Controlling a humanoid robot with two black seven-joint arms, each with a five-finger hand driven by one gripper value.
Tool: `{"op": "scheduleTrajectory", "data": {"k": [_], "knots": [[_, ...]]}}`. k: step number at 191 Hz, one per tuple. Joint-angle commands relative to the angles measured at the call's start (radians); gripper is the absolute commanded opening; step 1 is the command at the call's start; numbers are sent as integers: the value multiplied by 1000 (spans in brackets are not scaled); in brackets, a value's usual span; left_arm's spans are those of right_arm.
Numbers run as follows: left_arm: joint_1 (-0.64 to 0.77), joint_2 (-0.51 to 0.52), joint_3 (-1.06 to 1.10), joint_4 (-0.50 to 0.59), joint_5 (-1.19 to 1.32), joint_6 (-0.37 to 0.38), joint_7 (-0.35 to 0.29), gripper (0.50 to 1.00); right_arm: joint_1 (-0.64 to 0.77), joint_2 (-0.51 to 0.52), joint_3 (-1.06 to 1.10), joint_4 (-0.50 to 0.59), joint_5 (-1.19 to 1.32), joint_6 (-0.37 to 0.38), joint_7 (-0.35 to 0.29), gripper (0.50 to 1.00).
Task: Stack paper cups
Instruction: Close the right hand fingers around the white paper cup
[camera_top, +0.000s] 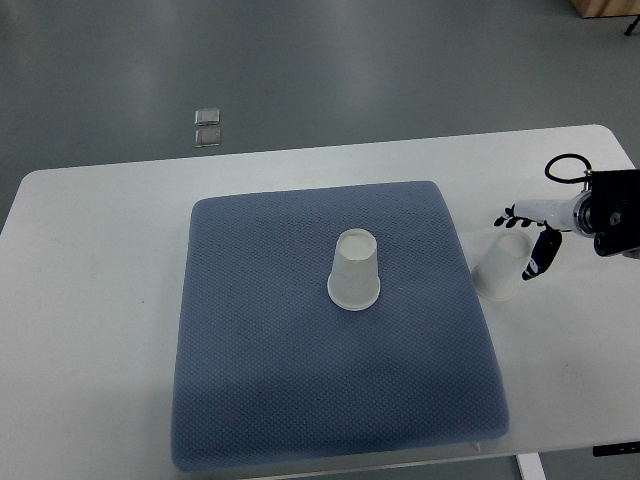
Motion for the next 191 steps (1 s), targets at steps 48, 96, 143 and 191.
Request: {"op": "scheduleTrajectory", "data": {"k": [48, 96, 143, 191], "knots": [[0, 0, 0, 0, 0, -1, 0, 1000, -2, 9, 30, -1, 1, 0, 0, 825], [0, 0, 0, 0, 0, 0, 0, 1000, -4, 12, 28, -6, 1, -2, 0, 776], [0, 0, 0, 0, 0, 0, 0, 1000, -4, 12, 28, -6, 1, -2, 0, 695], [0, 0, 1, 0, 0, 0, 0, 1000, 10, -3, 24, -5, -2, 6, 2, 594]]}}
